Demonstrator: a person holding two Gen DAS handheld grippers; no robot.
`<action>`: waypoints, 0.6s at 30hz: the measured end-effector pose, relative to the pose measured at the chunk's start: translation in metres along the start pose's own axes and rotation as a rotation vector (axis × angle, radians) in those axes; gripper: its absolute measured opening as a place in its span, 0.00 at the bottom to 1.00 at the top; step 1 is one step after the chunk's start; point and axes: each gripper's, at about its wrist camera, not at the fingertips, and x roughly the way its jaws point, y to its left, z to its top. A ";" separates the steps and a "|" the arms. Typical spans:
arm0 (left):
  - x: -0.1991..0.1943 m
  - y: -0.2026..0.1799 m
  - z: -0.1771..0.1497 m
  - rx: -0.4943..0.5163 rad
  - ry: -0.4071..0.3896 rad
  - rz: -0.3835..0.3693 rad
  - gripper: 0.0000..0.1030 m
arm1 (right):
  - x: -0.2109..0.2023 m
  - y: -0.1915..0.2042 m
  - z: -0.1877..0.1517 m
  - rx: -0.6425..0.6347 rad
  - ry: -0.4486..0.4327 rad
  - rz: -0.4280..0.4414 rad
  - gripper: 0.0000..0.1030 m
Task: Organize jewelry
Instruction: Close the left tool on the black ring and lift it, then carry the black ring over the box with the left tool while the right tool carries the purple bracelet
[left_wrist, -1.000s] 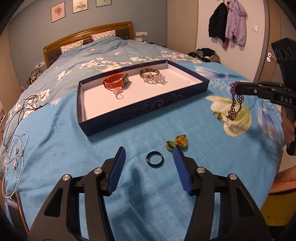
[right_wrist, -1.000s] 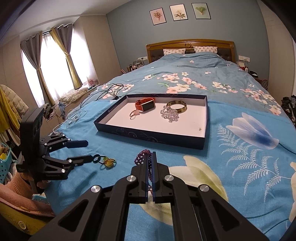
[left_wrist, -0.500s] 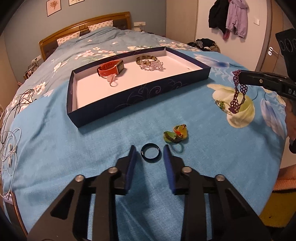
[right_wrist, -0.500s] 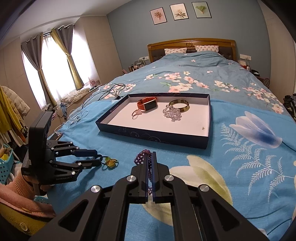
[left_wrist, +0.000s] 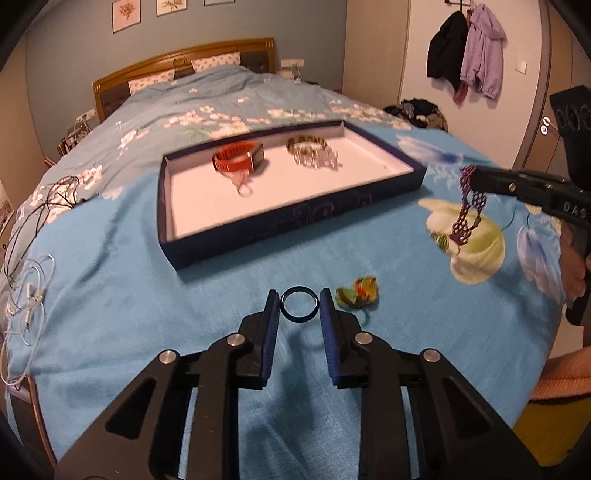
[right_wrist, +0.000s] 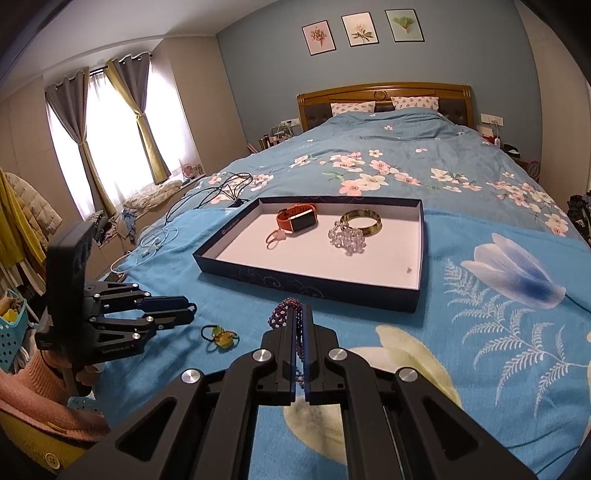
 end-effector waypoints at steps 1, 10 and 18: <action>-0.003 0.000 0.001 -0.002 -0.010 0.001 0.22 | 0.000 0.000 0.002 -0.002 -0.006 -0.003 0.01; -0.022 0.003 0.029 -0.007 -0.107 0.013 0.22 | 0.002 0.000 0.022 -0.023 -0.046 -0.007 0.01; -0.021 0.005 0.044 -0.007 -0.139 0.024 0.22 | 0.006 -0.001 0.036 -0.040 -0.068 -0.013 0.01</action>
